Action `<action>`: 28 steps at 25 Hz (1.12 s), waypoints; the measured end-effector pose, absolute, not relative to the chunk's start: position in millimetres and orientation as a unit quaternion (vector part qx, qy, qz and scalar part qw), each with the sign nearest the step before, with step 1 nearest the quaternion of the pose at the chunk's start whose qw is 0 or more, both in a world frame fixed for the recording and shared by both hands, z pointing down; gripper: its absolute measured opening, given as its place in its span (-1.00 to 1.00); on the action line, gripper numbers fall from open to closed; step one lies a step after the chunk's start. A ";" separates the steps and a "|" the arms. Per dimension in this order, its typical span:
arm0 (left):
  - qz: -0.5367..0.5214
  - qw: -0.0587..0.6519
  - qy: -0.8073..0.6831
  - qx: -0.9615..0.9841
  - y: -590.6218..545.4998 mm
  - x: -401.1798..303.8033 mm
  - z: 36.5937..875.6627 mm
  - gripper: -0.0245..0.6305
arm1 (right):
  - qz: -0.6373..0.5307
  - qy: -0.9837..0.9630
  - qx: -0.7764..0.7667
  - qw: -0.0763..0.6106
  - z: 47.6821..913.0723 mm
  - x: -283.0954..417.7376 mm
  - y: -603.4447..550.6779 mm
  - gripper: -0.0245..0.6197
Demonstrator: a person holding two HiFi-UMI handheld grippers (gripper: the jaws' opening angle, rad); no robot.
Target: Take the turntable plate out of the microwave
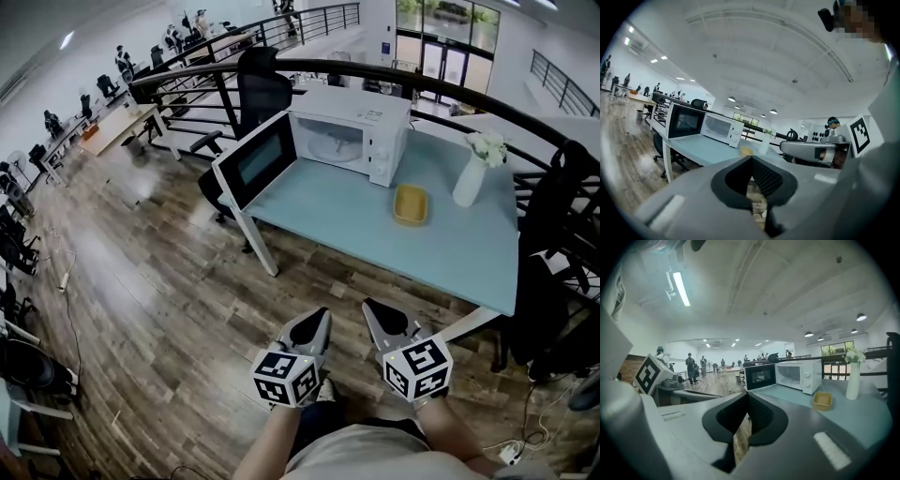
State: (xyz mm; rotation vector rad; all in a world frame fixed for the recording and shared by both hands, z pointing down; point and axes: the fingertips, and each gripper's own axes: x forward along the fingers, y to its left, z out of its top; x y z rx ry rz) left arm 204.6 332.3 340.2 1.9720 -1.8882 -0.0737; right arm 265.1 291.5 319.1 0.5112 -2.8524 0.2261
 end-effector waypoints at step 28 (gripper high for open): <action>0.009 0.185 -0.642 0.744 252.9 80.6 350.3 -0.92 | 0.089 -0.968 0.210 0.106 332.5 124.3 215.7 -0.85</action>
